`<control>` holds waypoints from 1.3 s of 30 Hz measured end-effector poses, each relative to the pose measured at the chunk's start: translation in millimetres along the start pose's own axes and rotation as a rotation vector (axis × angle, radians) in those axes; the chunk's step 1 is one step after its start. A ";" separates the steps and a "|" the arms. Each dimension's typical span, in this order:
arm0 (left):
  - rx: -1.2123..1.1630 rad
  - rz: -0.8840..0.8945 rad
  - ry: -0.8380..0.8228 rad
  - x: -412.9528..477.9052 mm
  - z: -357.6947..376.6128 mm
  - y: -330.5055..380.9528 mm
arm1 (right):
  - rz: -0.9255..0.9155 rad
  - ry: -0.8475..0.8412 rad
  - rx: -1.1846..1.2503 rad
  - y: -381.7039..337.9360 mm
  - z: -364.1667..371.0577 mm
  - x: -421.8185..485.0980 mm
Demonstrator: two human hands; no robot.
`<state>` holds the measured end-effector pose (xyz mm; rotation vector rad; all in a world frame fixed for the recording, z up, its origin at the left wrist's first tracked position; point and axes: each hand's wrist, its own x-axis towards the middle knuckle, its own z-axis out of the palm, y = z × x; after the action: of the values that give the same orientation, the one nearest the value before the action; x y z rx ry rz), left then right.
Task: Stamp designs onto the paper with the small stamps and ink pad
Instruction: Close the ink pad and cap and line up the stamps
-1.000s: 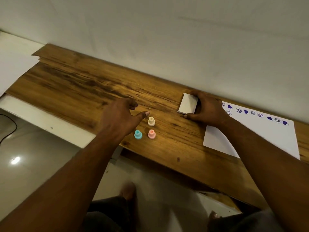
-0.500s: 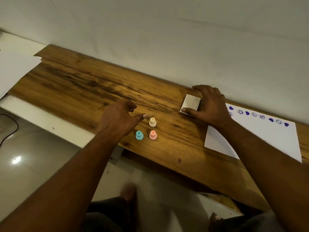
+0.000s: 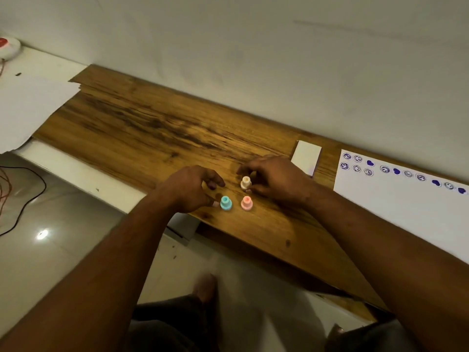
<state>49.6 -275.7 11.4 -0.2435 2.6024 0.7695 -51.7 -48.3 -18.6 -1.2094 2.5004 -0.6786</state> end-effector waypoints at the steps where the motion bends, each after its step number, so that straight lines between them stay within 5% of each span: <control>1: -0.004 0.007 -0.005 0.0 1.1 -1.4 | 0.013 -0.013 -0.021 -0.1 1.6 1.4; 12: 0.000 0.035 -0.036 -2.3 9.5 -19.4 | 0.377 0.304 -0.374 73.8 -41.9 35.9; 27: 0.060 0.138 0.016 6.2 23.3 -11.0 | 0.353 0.351 -0.278 99.3 -42.7 33.3; 32: 0.037 0.119 0.013 7.4 22.4 -7.7 | 0.044 0.575 -0.124 63.0 -61.0 13.5; 35: 0.001 0.116 0.021 7.8 22.3 -4.9 | -0.190 0.285 -0.021 17.0 -50.2 -3.4; 39: -0.021 0.112 0.061 10.8 23.6 0.2 | -0.270 -0.170 -0.129 -13.2 -10.1 -25.7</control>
<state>47.8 -263.1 -11.1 -0.1303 2.6852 0.8410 -31.8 -32.1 -1.8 -1.5999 2.2933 -0.4573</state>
